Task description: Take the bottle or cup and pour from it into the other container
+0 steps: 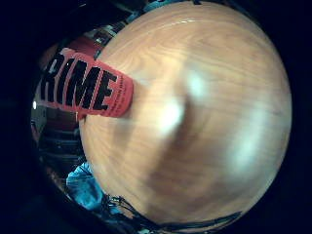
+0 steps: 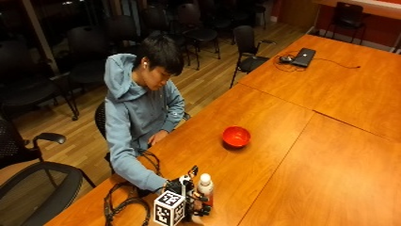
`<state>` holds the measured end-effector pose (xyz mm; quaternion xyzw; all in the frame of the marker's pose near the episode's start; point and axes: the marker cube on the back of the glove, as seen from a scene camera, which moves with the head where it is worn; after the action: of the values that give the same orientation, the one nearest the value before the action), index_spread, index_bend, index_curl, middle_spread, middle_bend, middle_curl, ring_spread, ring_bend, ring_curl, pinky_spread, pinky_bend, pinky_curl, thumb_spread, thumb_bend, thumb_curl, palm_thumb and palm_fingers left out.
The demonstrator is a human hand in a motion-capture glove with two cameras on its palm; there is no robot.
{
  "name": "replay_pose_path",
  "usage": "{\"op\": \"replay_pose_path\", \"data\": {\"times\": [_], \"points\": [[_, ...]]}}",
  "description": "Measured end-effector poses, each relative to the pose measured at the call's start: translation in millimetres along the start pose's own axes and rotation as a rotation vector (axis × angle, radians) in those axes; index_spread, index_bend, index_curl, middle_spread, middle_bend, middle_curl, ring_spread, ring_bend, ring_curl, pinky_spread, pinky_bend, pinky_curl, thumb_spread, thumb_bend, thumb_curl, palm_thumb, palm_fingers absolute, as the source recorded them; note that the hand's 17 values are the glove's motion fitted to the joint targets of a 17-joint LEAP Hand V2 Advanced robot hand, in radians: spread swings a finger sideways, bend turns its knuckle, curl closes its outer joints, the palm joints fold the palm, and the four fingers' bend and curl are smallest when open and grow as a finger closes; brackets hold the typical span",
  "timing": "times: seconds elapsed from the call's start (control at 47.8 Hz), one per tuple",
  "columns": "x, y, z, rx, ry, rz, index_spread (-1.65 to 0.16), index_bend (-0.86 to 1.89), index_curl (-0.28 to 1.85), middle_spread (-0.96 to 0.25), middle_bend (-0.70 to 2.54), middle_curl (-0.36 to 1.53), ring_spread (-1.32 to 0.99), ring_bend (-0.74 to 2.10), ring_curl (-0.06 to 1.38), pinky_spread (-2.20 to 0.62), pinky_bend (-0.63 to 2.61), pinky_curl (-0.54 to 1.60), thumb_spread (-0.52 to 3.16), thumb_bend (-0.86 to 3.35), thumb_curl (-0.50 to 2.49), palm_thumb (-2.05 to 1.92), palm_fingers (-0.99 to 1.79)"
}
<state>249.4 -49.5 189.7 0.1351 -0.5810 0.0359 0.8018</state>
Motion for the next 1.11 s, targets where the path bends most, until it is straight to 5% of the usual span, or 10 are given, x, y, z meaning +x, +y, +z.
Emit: {"op": "replay_pose_path", "data": {"times": [0.314, 0.523, 0.669, 1.108], "points": [[-3.7, -22.5, 25.9, 0.048, -0.122, -0.024, -0.39, 0.13, 0.14, 0.08, 0.20, 0.33, 0.18, 0.64, 0.30, 0.26, 0.88, 0.28, 0.81, -0.01, 0.37, 0.66, 0.08], [-11.0, -36.0, 30.1, 0.153, -0.156, -0.042, -0.33, 0.06, 0.12, 0.05, 0.50, 0.41, 0.10, 0.70, 0.31, 0.23, 0.77, 0.25, 0.76, 0.03, 0.41, 0.90, 0.52], [-15.1, -39.8, 36.6, 0.174, -0.198, -0.027, -0.24, 0.25, 0.22, 0.00, 0.49, 0.42, -0.03, 0.66, 0.32, 0.14, 0.60, 0.22, 0.70, 0.05, 0.47, 1.04, 0.81], [-48.5, -39.9, 62.2, 0.090, -0.166, -0.039, -0.17, 0.15, 0.33, -0.03, 0.33, 0.43, -0.11, 0.51, 0.35, 0.01, 0.43, 0.24, 0.45, -0.03, 0.60, 1.11, 0.95]]}}
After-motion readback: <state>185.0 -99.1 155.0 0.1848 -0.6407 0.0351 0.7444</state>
